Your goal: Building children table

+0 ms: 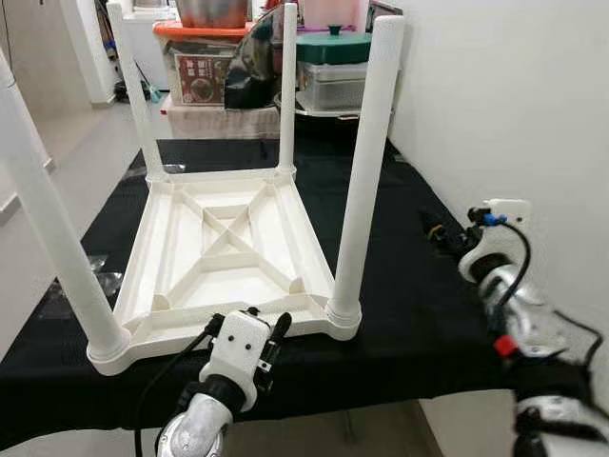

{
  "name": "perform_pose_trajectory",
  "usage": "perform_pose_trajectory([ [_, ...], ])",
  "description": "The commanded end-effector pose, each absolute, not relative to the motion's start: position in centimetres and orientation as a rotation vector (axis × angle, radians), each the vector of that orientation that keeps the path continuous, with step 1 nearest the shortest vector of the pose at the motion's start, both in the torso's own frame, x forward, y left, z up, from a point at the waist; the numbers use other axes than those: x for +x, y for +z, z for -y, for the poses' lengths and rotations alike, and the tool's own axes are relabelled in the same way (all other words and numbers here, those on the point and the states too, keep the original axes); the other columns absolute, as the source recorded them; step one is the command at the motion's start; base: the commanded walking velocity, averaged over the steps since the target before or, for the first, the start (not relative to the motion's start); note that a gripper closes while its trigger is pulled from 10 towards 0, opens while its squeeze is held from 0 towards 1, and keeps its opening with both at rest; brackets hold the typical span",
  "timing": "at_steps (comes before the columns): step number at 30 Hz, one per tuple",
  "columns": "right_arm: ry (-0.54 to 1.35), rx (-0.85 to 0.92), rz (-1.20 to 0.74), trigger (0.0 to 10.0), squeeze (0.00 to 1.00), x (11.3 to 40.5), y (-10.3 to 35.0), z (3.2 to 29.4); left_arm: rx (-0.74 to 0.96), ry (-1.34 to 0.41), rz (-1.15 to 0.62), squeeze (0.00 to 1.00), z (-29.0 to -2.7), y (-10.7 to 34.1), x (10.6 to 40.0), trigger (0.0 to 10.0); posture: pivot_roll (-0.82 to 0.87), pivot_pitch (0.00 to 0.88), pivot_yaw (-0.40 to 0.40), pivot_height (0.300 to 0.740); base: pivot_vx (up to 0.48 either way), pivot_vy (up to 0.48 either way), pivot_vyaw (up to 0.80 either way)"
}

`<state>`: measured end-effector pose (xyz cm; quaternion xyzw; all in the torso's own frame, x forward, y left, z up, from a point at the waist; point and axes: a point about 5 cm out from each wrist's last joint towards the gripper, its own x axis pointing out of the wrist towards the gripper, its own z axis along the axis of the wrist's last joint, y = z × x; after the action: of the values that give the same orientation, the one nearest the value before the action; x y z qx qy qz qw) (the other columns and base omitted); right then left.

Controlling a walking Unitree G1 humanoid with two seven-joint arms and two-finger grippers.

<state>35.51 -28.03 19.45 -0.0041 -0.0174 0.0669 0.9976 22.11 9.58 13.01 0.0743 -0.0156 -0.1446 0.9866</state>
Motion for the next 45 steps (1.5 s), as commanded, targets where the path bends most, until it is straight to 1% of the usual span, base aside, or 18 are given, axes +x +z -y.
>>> perform_pose_trajectory([
  [1,0.359,0.021,-0.043,10.0,0.00,34.8,18.6,27.2,0.148,-0.291,0.016,0.00,-9.6,12.9,22.0,10.0,0.05,0.043,-0.050,0.740,0.000,0.000,0.00],
  [2,0.499,0.022,-0.060,10.0,0.00,34.0,18.7,26.9,0.147,-0.292,0.015,0.00,-9.6,12.9,22.0,10.0,0.05,0.043,-0.050,0.740,0.000,0.000,0.00],
  [3,0.499,0.022,-0.060,10.0,0.00,34.0,18.7,26.9,0.147,-0.292,0.015,0.00,-9.6,12.9,22.0,10.0,0.05,0.043,-0.050,0.740,0.000,0.000,0.00],
  [4,0.672,0.040,-0.069,10.0,0.00,32.8,19.0,26.6,0.146,-0.291,0.012,0.00,-9.6,12.8,22.0,10.0,0.04,0.043,-0.046,0.740,0.000,0.000,0.00],
  [5,0.787,0.053,-0.074,10.0,0.00,32.0,19.2,26.4,0.146,-0.290,0.009,0.00,-9.7,12.8,22.0,10.0,0.04,0.043,-0.046,0.740,0.000,0.000,0.00],
  [6,0.787,0.053,-0.074,10.0,0.00,32.0,19.2,26.4,0.146,-0.290,0.009,0.00,-9.7,12.8,22.0,10.0,0.04,0.043,-0.046,0.740,0.000,0.000,0.00],
  [8,0.881,0.087,-0.061,10.0,0.00,31.6,19.9,26.4,0.151,-0.294,0.011,0.00,-9.6,12.8,22.0,10.0,0.04,0.044,-0.045,0.740,0.000,0.000,0.00],
  [13,0.972,0.124,-0.008,10.0,0.00,32.0,21.1,25.7,0.153,-0.298,0.017,0.00,-9.6,12.9,22.0,10.0,0.05,0.043,-0.042,0.740,0.000,0.000,0.00],
  [16,1.050,0.123,0.024,10.0,0.00,32.8,21.9,23.8,0.158,-0.295,0.025,0.00,-9.7,13.0,22.1,10.0,0.06,0.043,-0.043,0.740,0.000,0.000,0.00],
  [21,1.130,0.141,0.033,10.0,0.00,33.1,22.3,22.0,0.166,-0.292,0.033,0.00,-9.7,13.1,22.1,10.0,0.06,0.041,-0.048,0.740,0.000,0.000,0.00],
  [28,1.197,0.154,0.031,10.0,0.00,33.2,22.2,20.6,0.171,-0.293,0.031,0.00,-9.7,13.0,22.1,10.0,0.06,0.040,-0.048,0.740,0.000,0.000,0.00],
  [30,1.235,0.167,0.036,10.0,0.00,33.6,22.1,19.0,0.170,-0.294,0.032,0.00,-9.7,13.0,22.1,10.0,0.06,0.038,-0.048,0.740,0.000,0.000,0.00],
  [32,1.248,0.173,0.038,10.0,0.00,33.7,22.1,18.4,0.169,-0.293,0.032,0.00,-9.7,13.0,22.1,10.0,0.06,0.038,-0.048,0.740,0.000,0.000,0.00],
  [35,1.288,0.184,0.030,10.0,0.00,34.2,21.8,15.6,0.168,-0.291,0.037,0.00,-9.7,13.1,22.1,10.0,0.06,0.038,-0.052,0.740,0.000,0.000,0.00],
  [39,1.272,0.157,0.007,10.0,0.00,34.7,21.2,14.1,0.166,-0.288,0.039,0.00,-9.7,13.1,22.1,10.0,0.06,0.037,-0.054,0.740,0.000,0.000,0.00],
  [40,1.237,0.152,-0.003,2.2,0.00,35.0,21.0,13.7,0.166,-0.288,0.038,0.00,-9.7,13.1,22.1,10.0,0.06,0.037,-0.055,0.740,0.000,0.000,0.00],
  [41,1.204,0.147,-0.013,0.0,0.00,35.3,20.8,13.4,0.165,-0.287,0.037,0.00,-9.7,13.1,22.1,10.0,0.06,0.037,-0.055,0.740,0.000,0.000,0.00],
  [45,1.140,0.122,-0.010,0.0,0.00,35.7,20.7,13.2,0.162,-0.288,0.035,0.00,-9.7,13.0,22.2,10.0,0.06,0.039,-0.054,0.740,0.000,0.000,0.00],
])
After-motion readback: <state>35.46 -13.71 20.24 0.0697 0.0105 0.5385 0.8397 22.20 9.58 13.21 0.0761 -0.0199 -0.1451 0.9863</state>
